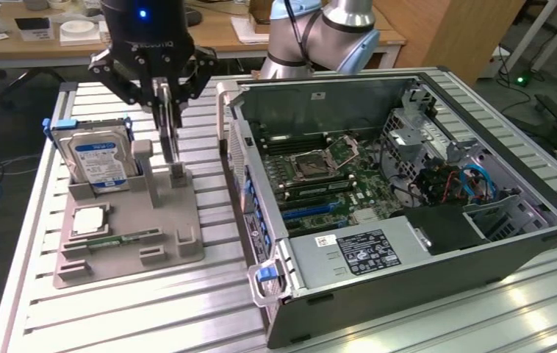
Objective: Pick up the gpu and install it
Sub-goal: 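Pick up the gpu and move the gpu toward the slot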
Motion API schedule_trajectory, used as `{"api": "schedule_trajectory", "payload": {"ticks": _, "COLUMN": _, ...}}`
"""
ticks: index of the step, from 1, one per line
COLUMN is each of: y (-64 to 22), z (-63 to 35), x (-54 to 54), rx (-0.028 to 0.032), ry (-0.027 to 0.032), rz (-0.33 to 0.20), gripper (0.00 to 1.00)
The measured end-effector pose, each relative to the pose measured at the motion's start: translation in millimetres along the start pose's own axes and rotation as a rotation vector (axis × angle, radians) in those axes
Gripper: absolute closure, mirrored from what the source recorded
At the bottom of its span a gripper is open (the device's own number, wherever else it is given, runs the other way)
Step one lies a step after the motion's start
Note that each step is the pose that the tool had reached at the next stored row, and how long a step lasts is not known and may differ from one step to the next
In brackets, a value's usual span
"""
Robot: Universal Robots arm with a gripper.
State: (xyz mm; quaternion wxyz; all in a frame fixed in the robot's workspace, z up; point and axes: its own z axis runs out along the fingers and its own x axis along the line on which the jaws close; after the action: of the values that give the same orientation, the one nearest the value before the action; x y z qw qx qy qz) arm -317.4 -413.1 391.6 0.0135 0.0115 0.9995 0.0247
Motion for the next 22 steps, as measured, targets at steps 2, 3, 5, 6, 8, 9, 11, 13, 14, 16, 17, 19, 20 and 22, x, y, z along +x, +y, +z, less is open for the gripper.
{"api": "schedule_trajectory", "payload": {"ticks": 2, "y": 0.3, "z": -5.8, "x": -0.2, "rx": 0.0, "ry": 0.0, "rz": 0.0, "gripper": 0.72}}
{"api": "schedule_trajectory", "payload": {"ticks": 3, "y": 0.4, "z": -8.6, "x": -0.2, "rx": 0.0001, "ry": 0.0001, "rz": 0.0, "gripper": 0.72}}
{"api": "schedule_trajectory", "payload": {"ticks": 5, "y": 0.7, "z": -13.8, "x": -0.4, "rx": 0.0, "ry": 0.0, "rz": 0.0, "gripper": 0.72}}
{"api": "schedule_trajectory", "payload": {"ticks": 6, "y": 0.8, "z": -15.9, "x": -0.4, "rx": 0.0, "ry": 0.0001, "rz": 0.0, "gripper": 0.72}}
{"api": "schedule_trajectory", "payload": {"ticks": 8, "y": 0.8, "z": -16.2, "x": -0.4, "rx": -0.0001, "ry": -0.0001, "rz": 0.0, "gripper": 0.72}}
{"api": "schedule_trajectory", "payload": {"ticks": 9, "y": 0.8, "z": -16.2, "x": -0.4, "rx": -0.0002, "ry": -0.0001, "rz": 0.0, "gripper": 0.72}}
{"api": "schedule_trajectory", "payload": {"ticks": 11, "y": 0.8, "z": -16.3, "x": -2.8, "rx": 0.0, "ry": 0.0002, "rz": 0.0, "gripper": 0.72}}
{"api": "schedule_trajectory", "payload": {"ticks": 13, "y": 1.0, "z": -16.1, "x": -7.6, "rx": -0.0002, "ry": 0.0, "rz": 0.0, "gripper": 0.72}}
{"api": "schedule_trajectory", "payload": {"ticks": 14, "y": 1.0, "z": -16.0, "x": -10.6, "rx": -0.0001, "ry": 0.0001, "rz": 0.0, "gripper": 0.72}}
{"api": "schedule_trajectory", "payload": {"ticks": 16, "y": 1.1, "z": -15.9, "x": -15.7, "rx": -0.0001, "ry": 0.0001, "rz": 0.0, "gripper": 0.72}}
{"api": "schedule_trajectory", "payload": {"ticks": 17, "y": 1.2, "z": -15.8, "x": -18.1, "rx": -0.0001, "ry": 0.0, "rz": 0.0, "gripper": 0.72}}
{"api": "schedule_trajectory", "payload": {"ticks": 19, "y": 1.3, "z": -15.7, "x": -22.7, "rx": -0.0001, "ry": 0.0, "rz": 0.0, "gripper": 0.72}}
{"api": "schedule_trajectory", "payload": {"ticks": 20, "y": 1.3, "z": -15.6, "x": -25.0, "rx": -0.0002, "ry": 0.0, "rz": 0.0, "gripper": 0.72}}
{"api": "schedule_trajectory", "payload": {"ticks": 22, "y": 1.5, "z": -15.5, "x": -29.4, "rx": -0.0001, "ry": 0.0, "rz": 0.0, "gripper": 0.72}}
